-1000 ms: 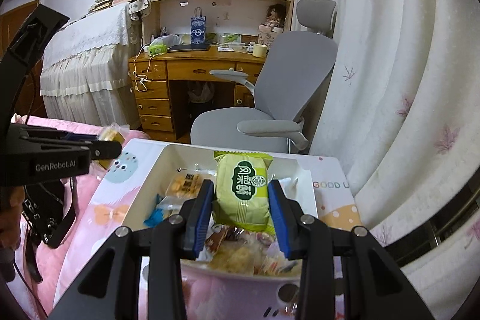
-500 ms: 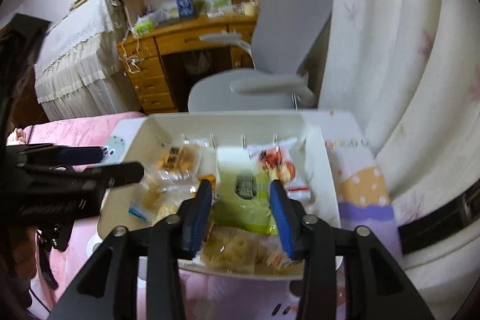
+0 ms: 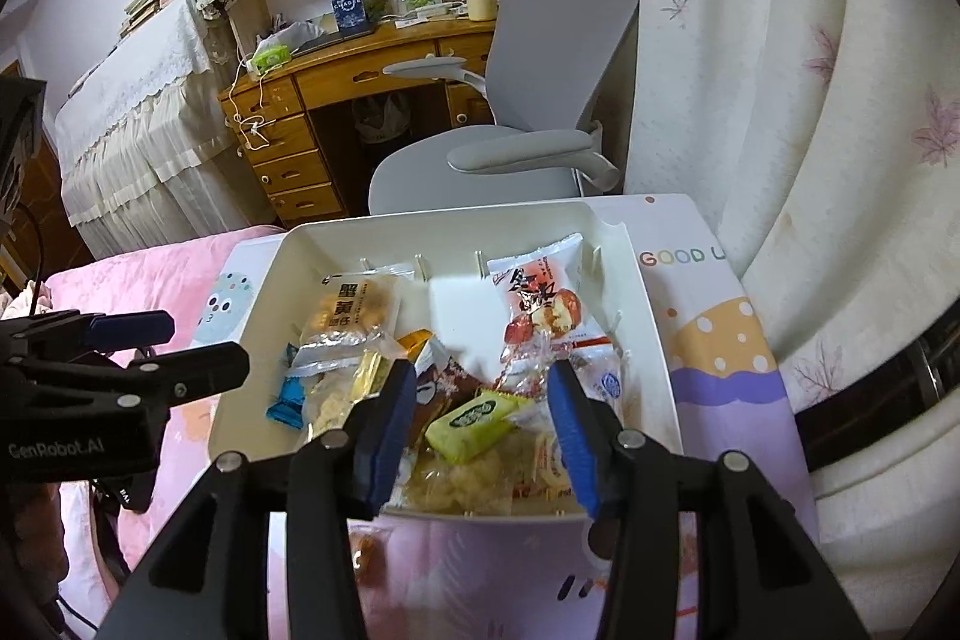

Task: Organize snacks

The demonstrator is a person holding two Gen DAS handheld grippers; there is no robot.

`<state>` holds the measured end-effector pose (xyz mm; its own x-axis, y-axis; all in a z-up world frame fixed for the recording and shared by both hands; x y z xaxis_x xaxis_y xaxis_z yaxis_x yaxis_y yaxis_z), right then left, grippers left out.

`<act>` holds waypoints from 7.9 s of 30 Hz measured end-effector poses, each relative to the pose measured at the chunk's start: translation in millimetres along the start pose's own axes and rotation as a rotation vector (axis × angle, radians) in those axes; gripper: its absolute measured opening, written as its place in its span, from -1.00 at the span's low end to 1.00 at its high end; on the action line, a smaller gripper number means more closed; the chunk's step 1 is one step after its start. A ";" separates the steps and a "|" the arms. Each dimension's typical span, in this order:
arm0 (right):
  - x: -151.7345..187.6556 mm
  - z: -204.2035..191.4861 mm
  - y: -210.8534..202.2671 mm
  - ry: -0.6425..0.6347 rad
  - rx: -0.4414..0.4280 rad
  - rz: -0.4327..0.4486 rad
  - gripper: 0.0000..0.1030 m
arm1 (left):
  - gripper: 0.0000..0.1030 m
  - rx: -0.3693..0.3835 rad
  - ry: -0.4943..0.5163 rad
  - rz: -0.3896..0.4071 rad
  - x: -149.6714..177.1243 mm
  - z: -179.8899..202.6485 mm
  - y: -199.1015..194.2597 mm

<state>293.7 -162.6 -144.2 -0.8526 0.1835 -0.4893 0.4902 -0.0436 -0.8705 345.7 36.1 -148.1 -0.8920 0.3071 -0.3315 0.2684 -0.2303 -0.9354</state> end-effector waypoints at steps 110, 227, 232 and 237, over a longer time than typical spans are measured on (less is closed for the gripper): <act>120.0 139.4 105.0 0.141 -0.124 -0.440 -0.20 | -0.63 -0.217 -0.307 -0.142 128.4 57.9 161.1; 166.4 3.4 -240.7 -0.074 -0.132 -0.107 0.85 | 0.83 -0.187 -0.091 0.172 212.5 104.3 -201.5; 162.8 16.3 -235.8 -0.054 -0.150 -0.094 0.99 | 0.90 -0.231 -0.108 0.177 205.7 114.7 -195.5; 159.8 22.2 -233.8 -0.075 -0.141 -0.072 0.99 | 0.95 -0.254 -0.143 0.174 201.9 118.9 -186.4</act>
<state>38.8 -144.9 -20.0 -0.8952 0.1072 -0.4326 0.4429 0.1058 -0.8903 72.3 31.2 -26.1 -0.8620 0.1471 -0.4850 0.4870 -0.0249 -0.8731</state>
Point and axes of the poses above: each gripper's, at about its wrist camera, not at the fingertips, and y roughly the way its jaws point, z to its right, x to its underside, the point moved 4 cm from there along y, roughly the way its jaws point, and after that the axes turned 9 degrees about -z, right-handed, at the moved point
